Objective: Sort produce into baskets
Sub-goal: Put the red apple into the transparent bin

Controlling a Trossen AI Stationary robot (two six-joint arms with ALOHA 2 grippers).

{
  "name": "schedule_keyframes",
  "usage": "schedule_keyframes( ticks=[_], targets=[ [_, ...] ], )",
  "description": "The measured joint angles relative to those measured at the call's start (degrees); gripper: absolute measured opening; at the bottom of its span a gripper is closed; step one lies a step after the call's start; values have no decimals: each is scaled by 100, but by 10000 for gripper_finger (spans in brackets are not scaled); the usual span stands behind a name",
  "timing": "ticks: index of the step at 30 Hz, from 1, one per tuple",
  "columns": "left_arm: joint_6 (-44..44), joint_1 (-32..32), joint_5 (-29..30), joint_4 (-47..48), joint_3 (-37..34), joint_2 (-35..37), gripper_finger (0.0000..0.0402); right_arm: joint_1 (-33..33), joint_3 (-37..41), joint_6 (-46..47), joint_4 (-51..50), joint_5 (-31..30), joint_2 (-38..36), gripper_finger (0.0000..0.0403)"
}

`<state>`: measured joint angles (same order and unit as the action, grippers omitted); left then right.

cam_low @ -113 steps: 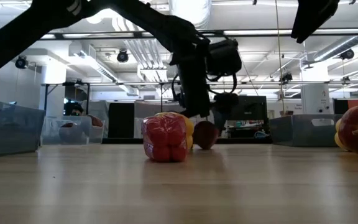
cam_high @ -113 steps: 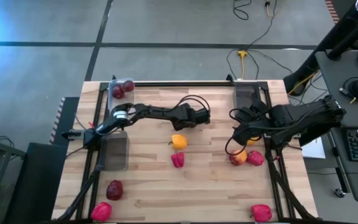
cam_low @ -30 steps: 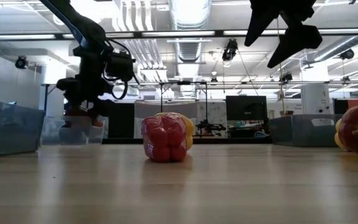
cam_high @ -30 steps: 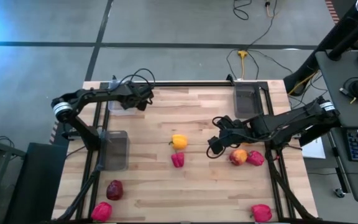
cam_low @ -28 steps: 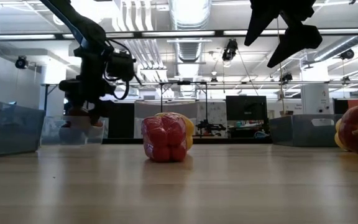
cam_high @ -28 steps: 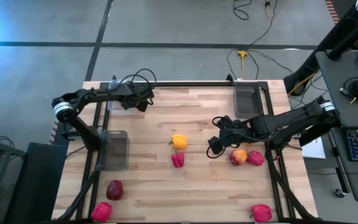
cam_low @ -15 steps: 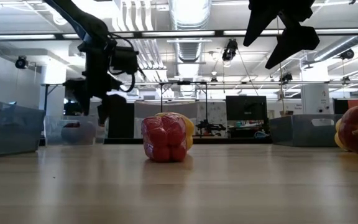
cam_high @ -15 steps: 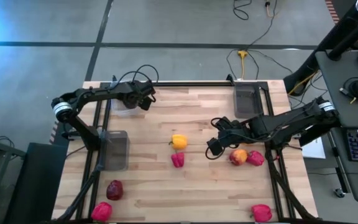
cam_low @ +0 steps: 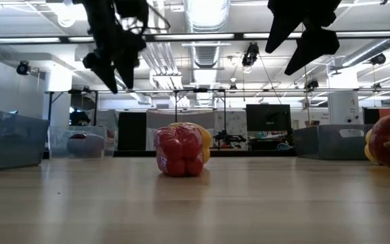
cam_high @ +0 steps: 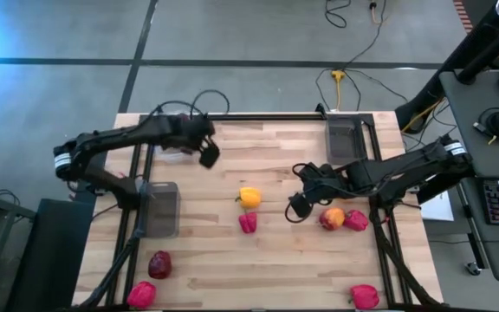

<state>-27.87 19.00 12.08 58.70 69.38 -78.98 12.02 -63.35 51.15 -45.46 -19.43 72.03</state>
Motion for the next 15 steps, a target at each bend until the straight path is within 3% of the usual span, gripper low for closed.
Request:
schedule_keyframes(
  ticks=[3,9,15],
  targets=[
    [-449,-794,-293,95,-119,207,292,-172,0,-296,13,-8,22,380],
    [-1131,-2713,-234,152,-507,397,290,-426,0,-879,181,-10,20,380],
    [-3250,-4337,-299,225,-434,411,290,-402,0,-1176,323,-313,18,379]
  ],
)
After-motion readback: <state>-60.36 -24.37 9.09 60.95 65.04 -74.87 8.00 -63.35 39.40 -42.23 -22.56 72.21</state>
